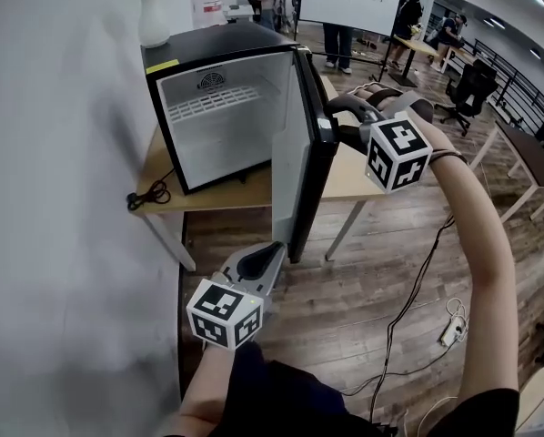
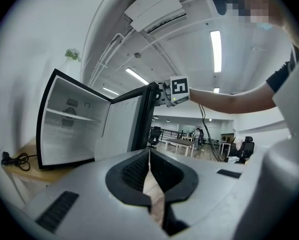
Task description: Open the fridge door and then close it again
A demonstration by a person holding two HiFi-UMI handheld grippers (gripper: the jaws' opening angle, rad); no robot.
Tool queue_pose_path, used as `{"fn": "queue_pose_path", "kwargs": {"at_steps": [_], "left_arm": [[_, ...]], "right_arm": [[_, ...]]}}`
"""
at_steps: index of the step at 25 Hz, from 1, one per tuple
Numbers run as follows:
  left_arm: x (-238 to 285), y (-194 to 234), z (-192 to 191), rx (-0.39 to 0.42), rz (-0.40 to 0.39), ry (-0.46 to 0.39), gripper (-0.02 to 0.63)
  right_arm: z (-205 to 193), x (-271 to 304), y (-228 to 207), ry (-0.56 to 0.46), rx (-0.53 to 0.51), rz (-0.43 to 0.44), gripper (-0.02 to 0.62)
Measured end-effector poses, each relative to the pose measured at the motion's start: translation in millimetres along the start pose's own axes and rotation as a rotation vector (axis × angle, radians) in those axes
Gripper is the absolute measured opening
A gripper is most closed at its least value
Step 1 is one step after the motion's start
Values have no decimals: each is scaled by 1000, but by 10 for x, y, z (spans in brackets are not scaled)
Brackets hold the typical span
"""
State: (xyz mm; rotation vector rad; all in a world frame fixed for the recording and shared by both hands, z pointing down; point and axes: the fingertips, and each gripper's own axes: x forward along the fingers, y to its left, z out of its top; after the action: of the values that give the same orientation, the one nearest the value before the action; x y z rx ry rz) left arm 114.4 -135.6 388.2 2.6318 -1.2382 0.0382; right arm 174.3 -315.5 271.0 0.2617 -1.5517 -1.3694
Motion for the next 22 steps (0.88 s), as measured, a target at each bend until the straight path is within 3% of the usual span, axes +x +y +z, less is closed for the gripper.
{"fn": "queue_pose_path", "kwargs": {"at_steps": [7, 22], "left_arm": [[-253, 199, 2, -8, 61, 2, 9], [-638, 607, 42, -23, 145, -9, 9]], "right_arm": [[350, 171, -195, -61, 32, -15, 118], [892, 599, -638, -75, 24, -35, 86]]}}
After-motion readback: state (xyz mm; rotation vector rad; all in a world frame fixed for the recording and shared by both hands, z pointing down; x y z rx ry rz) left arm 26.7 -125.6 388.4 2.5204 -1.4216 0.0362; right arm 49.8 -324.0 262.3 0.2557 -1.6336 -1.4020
